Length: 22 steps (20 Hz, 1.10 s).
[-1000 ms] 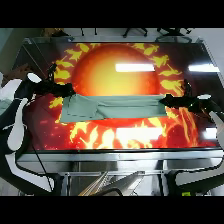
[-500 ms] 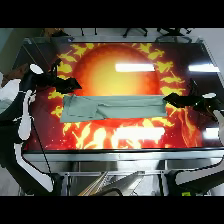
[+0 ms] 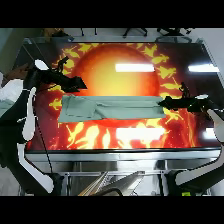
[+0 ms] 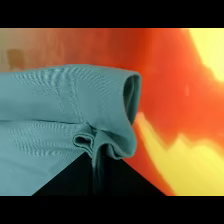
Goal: Fold the shirts.
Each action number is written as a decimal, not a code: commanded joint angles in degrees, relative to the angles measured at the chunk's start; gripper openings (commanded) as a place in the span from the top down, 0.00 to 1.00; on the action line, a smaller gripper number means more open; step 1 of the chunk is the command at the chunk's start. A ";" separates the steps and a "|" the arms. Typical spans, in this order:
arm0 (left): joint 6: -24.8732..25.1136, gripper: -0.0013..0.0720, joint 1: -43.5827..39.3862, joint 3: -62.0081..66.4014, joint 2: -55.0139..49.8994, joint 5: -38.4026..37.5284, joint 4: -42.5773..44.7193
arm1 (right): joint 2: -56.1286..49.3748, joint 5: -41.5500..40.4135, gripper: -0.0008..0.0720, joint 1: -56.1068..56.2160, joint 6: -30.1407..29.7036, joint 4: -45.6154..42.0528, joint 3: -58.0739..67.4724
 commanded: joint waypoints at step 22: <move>-1.57 0.97 -25.81 14.14 -8.26 4.31 -10.40 | 21.20 28.37 0.96 1.53 13.05 9.57 26.64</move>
